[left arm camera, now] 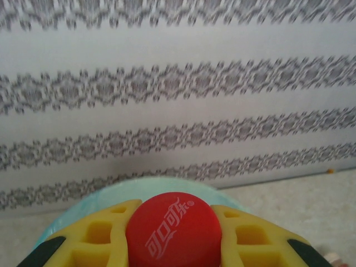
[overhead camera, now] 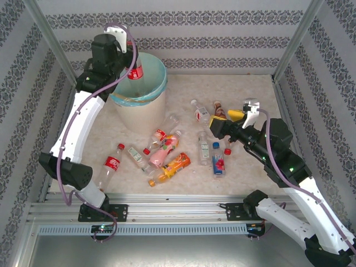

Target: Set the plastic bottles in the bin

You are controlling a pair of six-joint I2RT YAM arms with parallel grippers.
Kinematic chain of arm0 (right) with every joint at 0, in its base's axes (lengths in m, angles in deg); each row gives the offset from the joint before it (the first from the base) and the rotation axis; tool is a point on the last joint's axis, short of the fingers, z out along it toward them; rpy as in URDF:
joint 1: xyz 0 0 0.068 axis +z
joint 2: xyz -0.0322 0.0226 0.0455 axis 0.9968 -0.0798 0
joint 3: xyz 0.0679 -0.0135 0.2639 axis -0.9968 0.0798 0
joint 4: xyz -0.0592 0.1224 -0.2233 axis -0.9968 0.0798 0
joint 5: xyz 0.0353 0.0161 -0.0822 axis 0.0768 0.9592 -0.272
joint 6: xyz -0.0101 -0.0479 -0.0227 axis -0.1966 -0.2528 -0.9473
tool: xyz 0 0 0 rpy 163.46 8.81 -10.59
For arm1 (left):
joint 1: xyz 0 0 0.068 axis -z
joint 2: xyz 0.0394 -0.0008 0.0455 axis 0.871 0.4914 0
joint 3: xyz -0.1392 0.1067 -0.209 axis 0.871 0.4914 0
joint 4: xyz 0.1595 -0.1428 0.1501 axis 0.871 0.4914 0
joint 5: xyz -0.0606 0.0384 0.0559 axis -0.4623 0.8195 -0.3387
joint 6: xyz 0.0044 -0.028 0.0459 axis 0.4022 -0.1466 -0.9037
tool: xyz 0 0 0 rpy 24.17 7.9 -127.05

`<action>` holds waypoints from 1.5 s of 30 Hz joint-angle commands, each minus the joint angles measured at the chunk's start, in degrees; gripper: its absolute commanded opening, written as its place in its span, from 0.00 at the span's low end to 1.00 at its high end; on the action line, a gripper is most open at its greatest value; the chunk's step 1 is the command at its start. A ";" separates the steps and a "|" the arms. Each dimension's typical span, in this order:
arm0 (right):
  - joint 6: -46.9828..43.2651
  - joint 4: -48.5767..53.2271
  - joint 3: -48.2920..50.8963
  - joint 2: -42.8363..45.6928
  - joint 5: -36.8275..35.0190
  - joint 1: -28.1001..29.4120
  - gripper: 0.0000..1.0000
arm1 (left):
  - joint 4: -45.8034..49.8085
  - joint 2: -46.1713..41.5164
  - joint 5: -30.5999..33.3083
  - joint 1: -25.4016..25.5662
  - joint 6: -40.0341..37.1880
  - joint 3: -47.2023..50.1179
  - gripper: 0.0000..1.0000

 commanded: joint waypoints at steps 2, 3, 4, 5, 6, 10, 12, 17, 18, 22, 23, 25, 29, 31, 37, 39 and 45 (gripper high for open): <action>0.25 0.29 0.36 0.43 -0.84 0.59 0.91 | -7.63 -0.54 -2.60 -2.29 2.80 6.11 0.00; 0.16 0.42 0.32 0.36 -0.83 0.66 0.90 | -7.68 -0.20 -2.78 -2.22 2.78 6.74 0.00; 0.05 0.62 0.47 0.37 -0.98 0.67 0.90 | -7.43 0.25 -3.06 -2.25 2.75 7.25 0.00; -0.03 0.72 0.52 0.35 -1.13 0.69 0.90 | -7.33 0.68 -3.66 -2.36 3.03 7.74 0.00; -0.06 0.67 0.65 0.37 -1.18 0.63 0.91 | -7.45 1.03 -4.78 -2.47 3.41 8.36 0.00; -0.19 0.33 1.30 -0.08 -0.85 0.70 0.90 | -7.09 2.83 -8.52 -2.57 4.16 10.14 0.00; -0.42 0.33 1.18 -0.52 -0.73 0.70 0.90 | -7.30 3.66 -9.95 -2.50 4.14 11.27 0.00; -0.72 0.29 1.16 -1.38 -0.13 0.70 0.90 | -7.93 6.12 -12.25 -2.52 3.48 13.32 0.03; -0.80 0.29 1.09 -1.52 -0.26 0.66 0.91 | -8.10 6.41 -12.41 -2.50 3.21 13.57 0.03; -0.87 0.34 1.29 -1.45 -0.21 0.66 0.91 | -9.61 7.32 -13.54 -2.55 2.79 14.98 0.06; -0.98 0.33 1.35 -1.37 -0.39 0.69 0.91 | -9.91 7.55 -13.98 -2.52 2.66 15.42 0.09; -1.06 0.42 1.56 -1.20 -0.70 0.70 0.90 | -10.32 7.86 -14.64 -2.54 2.57 16.08 0.10; -1.18 0.59 1.79 -1.04 -0.92 0.75 0.91 | -9.97 9.21 -16.22 -2.51 3.13 16.52 0.11; -1.26 0.65 1.79 -1.13 -0.77 0.74 0.90 | -9.41 10.07 -17.17 -2.50 3.30 16.22 0.11; -1.33 0.56 1.63 -1.32 -0.55 0.79 0.90 | -7.09 13.39 -17.89 -2.57 2.97 14.16 0.19; -1.35 0.65 1.62 -1.25 -0.50 0.79 0.90 | -5.96 14.26 -18.26 -2.57 2.95 13.03 0.36; -1.25 0.84 1.52 -1.29 -0.39 0.90 0.90 | -7.48 13.31 -17.49 -2.55 4.14 12.87 0.76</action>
